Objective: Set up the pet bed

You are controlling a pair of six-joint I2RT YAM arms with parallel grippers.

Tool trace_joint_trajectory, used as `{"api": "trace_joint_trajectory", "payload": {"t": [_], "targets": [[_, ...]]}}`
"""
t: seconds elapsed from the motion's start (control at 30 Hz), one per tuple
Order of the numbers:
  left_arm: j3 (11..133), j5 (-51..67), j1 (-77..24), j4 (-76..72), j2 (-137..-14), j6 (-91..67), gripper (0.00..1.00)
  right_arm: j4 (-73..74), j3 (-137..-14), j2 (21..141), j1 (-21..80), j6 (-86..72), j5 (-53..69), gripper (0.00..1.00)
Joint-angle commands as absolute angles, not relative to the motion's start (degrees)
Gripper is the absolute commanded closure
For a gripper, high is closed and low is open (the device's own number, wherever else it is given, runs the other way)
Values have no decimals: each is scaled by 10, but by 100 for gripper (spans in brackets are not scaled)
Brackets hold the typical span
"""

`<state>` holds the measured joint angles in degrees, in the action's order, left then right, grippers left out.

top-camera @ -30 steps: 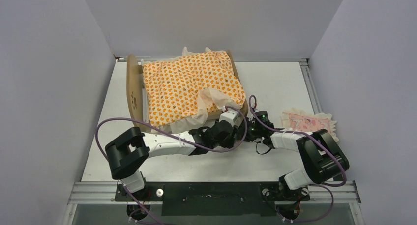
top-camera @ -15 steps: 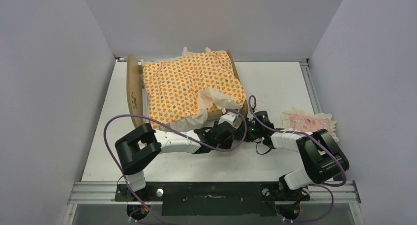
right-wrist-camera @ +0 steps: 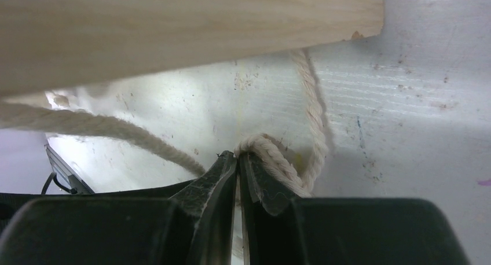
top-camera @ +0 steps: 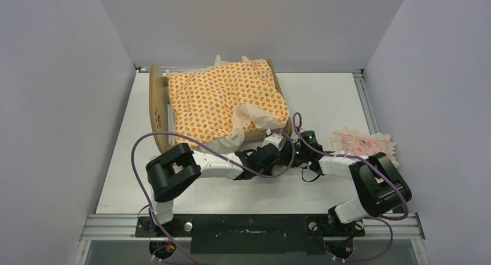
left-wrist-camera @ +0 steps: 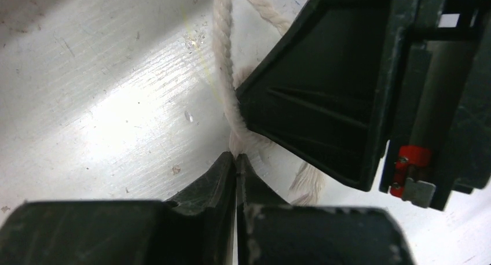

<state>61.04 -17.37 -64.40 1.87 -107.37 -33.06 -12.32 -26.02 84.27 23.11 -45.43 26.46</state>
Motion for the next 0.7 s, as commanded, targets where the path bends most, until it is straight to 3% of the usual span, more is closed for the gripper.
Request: {"api": "trace_joint_trajectory", "payload": {"t": [0.0,0.13,0.33,0.67], "targets": [[609,-172,-646,23,-1079,-334,100,-74,-264,820,230,-431,249,90],[602,-169,-647,18,-1067,-332,100,-7,-297,764,231,-408,230,78],[600,-165,-648,19,-1059,-331,100,163,-343,647,247,-379,99,60],[589,-155,-650,9,-1047,-341,100,191,-278,588,362,-457,2,58]]}}
